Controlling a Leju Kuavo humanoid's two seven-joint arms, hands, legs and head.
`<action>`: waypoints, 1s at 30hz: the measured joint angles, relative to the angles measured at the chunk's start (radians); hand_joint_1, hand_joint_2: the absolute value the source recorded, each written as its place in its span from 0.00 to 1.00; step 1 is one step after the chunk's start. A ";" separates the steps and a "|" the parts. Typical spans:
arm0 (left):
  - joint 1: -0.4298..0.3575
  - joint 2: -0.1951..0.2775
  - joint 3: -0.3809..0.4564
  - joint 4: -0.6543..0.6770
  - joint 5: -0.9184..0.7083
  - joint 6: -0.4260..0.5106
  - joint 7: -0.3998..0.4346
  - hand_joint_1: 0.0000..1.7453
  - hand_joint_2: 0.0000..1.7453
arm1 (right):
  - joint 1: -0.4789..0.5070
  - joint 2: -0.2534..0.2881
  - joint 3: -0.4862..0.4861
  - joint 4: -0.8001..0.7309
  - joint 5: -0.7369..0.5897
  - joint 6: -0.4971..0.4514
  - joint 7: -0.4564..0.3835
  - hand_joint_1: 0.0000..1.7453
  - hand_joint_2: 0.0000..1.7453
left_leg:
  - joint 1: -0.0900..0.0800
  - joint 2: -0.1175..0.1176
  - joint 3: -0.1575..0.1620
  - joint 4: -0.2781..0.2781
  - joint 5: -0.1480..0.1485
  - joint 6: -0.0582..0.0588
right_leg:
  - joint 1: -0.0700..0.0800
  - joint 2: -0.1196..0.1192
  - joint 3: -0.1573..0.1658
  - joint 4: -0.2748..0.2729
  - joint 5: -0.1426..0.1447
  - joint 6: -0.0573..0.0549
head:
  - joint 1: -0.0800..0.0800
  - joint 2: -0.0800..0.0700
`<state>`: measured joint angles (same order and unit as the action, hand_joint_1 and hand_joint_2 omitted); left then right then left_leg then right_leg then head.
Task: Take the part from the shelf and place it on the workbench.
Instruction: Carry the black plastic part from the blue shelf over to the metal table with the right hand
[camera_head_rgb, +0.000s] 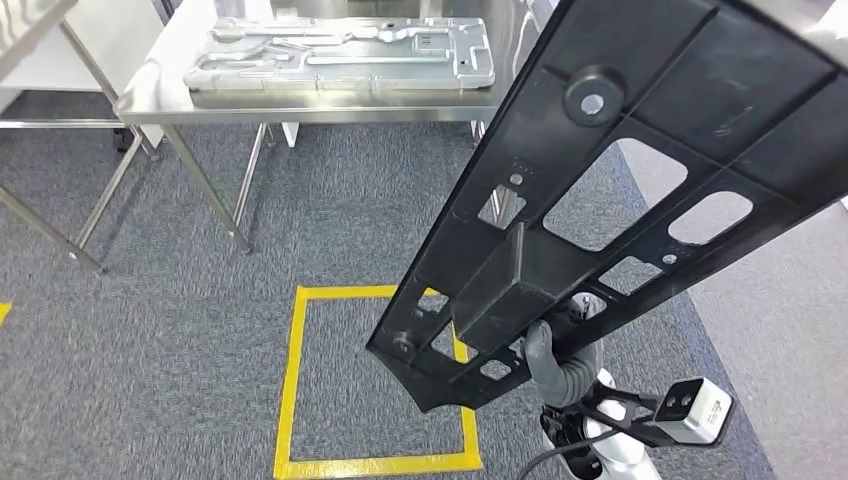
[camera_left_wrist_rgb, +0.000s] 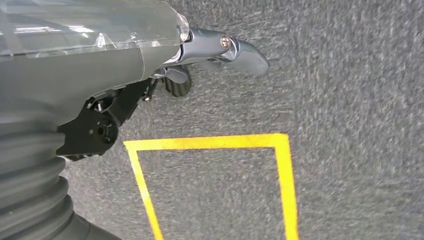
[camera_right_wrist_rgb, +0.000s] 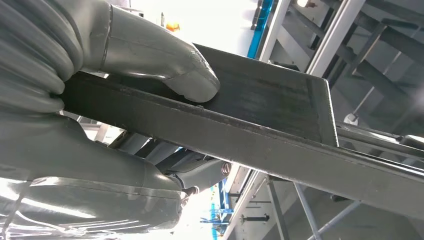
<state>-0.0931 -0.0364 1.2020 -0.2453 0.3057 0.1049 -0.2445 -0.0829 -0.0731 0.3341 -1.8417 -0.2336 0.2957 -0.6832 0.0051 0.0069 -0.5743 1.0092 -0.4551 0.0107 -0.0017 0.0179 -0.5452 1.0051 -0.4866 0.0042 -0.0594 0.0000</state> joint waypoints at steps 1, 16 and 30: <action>0.000 0.000 0.000 0.000 0.000 0.000 0.000 0.00 1.00 | -0.002 0.000 0.000 -0.001 0.000 0.000 0.000 1.00 1.00 | 0.002 0.000 0.004 -0.004 0.000 0.006 | 0.000 -0.002 -0.002 0.011 -0.009 0.005 | 0.000 0.000; -0.007 0.001 0.000 0.000 0.000 0.000 0.004 0.00 1.00 | -0.019 -0.009 0.000 -0.001 -0.014 0.001 0.013 1.00 1.00 | 0.001 0.004 0.052 -0.010 -0.043 -0.019 | -0.006 -0.013 -0.046 0.006 0.038 -0.007 | 0.000 0.000; -0.007 0.004 0.000 0.000 0.000 0.001 0.003 0.00 1.00 | -0.021 -0.010 0.000 0.001 -0.015 0.007 0.013 1.00 1.00 | -0.009 0.001 -0.014 0.005 0.007 0.003 | 0.004 -0.004 0.010 -0.003 -0.008 -0.010 | 0.000 0.000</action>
<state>-0.0998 -0.0322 1.2020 -0.2449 0.3055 0.1054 -0.2413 -0.1035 -0.0832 0.3341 -1.8410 -0.2482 0.3031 -0.6701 -0.0035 0.0078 -0.5879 1.0138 -0.4482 0.0137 0.0023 0.0141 -0.5356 1.0019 -0.4944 -0.0059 -0.0594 0.0000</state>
